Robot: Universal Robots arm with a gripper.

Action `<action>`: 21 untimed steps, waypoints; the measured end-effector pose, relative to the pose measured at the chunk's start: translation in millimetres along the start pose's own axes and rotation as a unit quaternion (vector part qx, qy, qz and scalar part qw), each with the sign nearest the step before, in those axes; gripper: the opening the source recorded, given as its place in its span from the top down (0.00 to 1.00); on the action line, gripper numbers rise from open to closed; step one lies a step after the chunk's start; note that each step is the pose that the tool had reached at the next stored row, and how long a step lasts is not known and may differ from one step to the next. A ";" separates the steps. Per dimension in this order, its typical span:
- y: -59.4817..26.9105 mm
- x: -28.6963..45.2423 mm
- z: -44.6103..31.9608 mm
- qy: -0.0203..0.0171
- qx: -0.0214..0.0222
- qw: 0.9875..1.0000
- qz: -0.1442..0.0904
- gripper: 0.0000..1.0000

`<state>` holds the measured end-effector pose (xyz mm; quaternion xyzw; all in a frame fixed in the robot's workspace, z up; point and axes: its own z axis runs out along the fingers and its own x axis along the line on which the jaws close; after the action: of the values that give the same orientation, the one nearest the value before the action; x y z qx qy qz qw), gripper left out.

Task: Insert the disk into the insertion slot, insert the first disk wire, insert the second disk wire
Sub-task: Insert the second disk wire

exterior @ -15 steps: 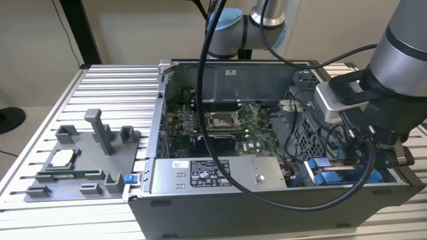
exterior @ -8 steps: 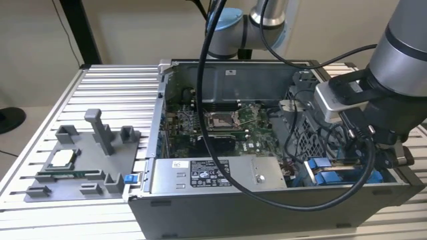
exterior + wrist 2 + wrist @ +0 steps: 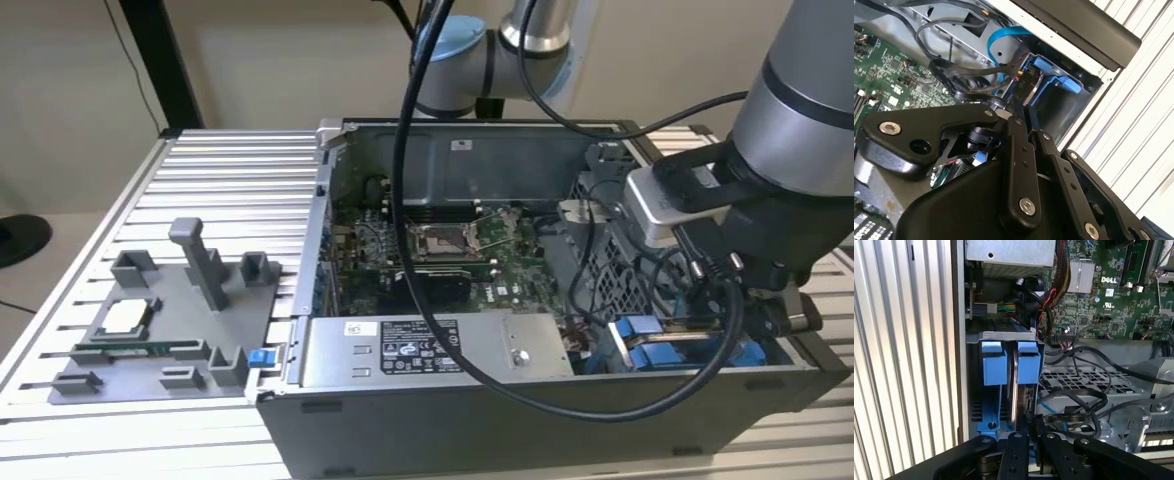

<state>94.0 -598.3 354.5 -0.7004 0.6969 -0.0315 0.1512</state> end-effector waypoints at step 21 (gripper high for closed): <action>20.8 -6.6 0.5 0.008 0.029 1.000 -0.007 1.00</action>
<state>73.9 -591.4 349.7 -0.7005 0.6918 -0.0580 0.1654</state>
